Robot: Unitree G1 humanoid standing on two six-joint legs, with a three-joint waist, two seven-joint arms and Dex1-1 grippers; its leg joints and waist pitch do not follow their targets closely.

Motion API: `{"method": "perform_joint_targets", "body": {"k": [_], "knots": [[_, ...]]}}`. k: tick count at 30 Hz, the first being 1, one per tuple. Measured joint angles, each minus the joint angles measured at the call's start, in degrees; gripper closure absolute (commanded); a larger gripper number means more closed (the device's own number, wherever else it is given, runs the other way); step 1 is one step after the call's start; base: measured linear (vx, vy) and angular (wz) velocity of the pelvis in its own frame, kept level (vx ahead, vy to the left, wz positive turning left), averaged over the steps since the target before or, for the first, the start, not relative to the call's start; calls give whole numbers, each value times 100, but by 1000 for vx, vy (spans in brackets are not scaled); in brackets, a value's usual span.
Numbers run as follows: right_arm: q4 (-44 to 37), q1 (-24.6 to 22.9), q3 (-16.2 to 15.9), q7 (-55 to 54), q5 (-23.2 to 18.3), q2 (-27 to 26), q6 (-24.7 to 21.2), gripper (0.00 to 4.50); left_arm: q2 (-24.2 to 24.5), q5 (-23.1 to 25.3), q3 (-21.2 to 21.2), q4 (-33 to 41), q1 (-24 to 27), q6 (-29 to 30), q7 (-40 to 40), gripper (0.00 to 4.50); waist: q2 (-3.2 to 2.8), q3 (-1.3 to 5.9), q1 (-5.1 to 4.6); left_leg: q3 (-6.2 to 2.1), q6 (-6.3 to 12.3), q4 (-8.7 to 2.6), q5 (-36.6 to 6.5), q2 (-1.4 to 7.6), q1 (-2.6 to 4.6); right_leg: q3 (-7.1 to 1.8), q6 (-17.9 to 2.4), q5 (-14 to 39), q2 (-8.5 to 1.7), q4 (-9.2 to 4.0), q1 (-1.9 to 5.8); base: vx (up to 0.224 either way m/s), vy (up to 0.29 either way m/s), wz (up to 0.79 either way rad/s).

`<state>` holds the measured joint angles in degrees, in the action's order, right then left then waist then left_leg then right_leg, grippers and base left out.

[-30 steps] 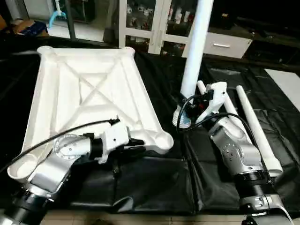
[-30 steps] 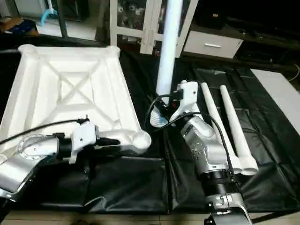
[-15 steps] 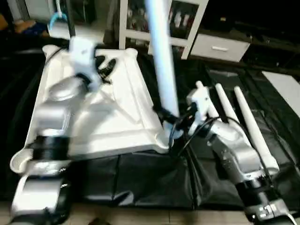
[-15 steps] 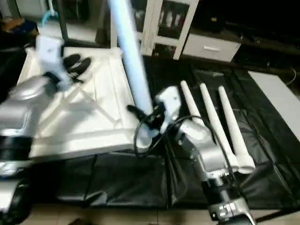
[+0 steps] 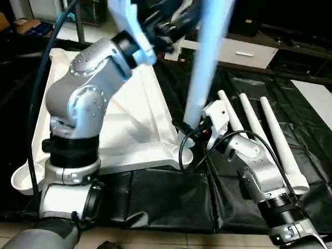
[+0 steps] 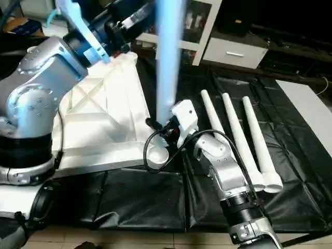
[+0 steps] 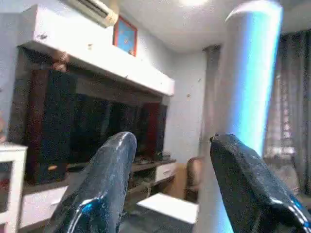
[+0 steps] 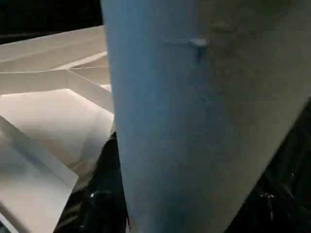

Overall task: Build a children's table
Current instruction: Insert table leg to table base

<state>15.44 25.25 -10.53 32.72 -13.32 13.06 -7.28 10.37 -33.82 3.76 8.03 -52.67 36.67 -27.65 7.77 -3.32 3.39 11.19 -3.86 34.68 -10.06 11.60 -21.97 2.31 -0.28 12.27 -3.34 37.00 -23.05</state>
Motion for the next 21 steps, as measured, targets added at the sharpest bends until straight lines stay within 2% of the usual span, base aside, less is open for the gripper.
{"method": "perform_joint_targets", "body": {"k": [3,7,9,11,12,13,14,16,20,21], "knots": [[149,18,27,-27,47,-26,-1,265,94,240,-17,-39,213,-116,-70,166,-3,-1,-15,-3,-8,2,6,4,-1,1,1,-13,3,-2,0,0,0,0],[269,187,89,-47,32,-113,1,265,432,1128,-74,-706,414,-240,338,166,-29,-15,-36,-5,-11,5,8,4,-3,0,3,-35,4,-5,-1,0,0,0],[278,255,276,-108,-174,-248,-60,265,877,1570,-268,-1025,776,-481,471,166,-68,-18,-56,-5,-11,8,8,4,-1,-2,4,-37,4,-5,-1,0,0,0],[306,346,485,-144,-398,-318,-198,265,1191,1814,-440,-1209,1160,-646,418,166,-76,-25,-52,-5,-11,8,11,7,-11,2,3,-37,5,-4,-9,0,0,0],[330,445,593,-116,-570,-370,-315,265,1435,1925,-619,-1204,1366,-818,230,166,-84,-30,-53,-5,-11,8,13,9,-10,2,3,-37,7,-5,-9,0,0,0],[393,673,782,99,-983,-415,-643,265,1870,2008,-889,-1030,1743,-1048,-280,166,-101,-40,-87,-1,-9,8,12,10,-8,-4,1,-35,8,-7,-11,0,0,0],[432,809,959,291,-1257,-364,-873,265,2046,2017,-1044,-915,1986,-1108,-632,166,-108,-43,-90,0,-7,5,11,9,-12,-3,-1,-33,8,-12,-10,0,0,0],[556,1030,1223,656,-1634,-213,-1227,265,2109,1992,-1237,-810,2317,-1115,-1157,138,-104,-42,-17,5,-6,6,10,15,-21,5,-6,-26,8,-18,-9,0,0,0],[1100,1245,1230,1733,-1962,244,-2013,265,2313,1929,-1816,-188,2538,-1189,-1989,125,-94,-37,50,25,5,8,12,16,-20,-3,-11,-23,2,-30,4,0,0,0],[1176,1244,1230,1865,-1995,314,-2134,265,2347,1947,-1970,-141,2577,-1253,-2087,99,-95,-38,42,31,7,8,12,15,-19,-9,-11,-24,0,-29,2,0,0,0]]}}
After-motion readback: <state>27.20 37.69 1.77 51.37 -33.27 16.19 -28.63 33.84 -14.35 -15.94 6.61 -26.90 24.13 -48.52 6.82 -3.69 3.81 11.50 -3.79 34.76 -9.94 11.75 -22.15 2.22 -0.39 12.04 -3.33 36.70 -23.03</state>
